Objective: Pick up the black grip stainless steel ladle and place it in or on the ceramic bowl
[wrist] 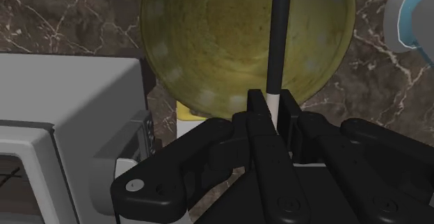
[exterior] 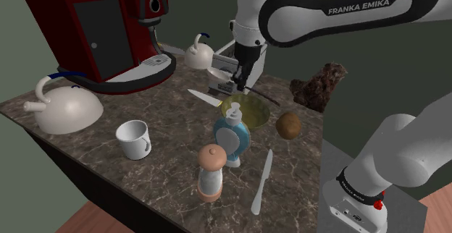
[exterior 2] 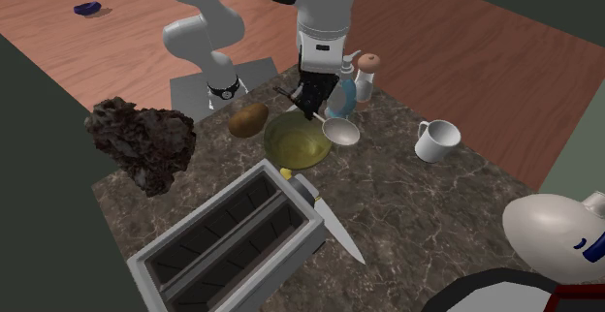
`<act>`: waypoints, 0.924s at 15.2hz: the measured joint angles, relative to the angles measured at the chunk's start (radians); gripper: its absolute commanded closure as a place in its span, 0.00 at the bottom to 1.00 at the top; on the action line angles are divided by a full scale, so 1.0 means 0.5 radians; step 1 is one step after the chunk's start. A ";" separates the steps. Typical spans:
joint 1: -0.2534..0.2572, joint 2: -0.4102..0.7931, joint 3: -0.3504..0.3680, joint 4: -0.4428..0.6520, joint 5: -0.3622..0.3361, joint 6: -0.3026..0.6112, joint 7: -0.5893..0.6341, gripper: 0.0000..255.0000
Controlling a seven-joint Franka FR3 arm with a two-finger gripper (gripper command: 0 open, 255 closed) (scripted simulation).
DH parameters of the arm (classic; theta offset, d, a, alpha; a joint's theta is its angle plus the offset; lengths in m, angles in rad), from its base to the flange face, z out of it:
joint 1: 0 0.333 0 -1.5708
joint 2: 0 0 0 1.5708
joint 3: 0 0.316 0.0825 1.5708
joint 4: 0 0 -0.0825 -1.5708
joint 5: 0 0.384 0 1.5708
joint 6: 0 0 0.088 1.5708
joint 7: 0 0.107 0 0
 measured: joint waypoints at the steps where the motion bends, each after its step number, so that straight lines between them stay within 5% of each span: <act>1: -0.003 -0.077 -0.024 -0.058 0.017 -0.013 -0.037 1.00; 14: -0.002 -0.146 -0.042 -0.423 0.030 0.284 -0.056 1.00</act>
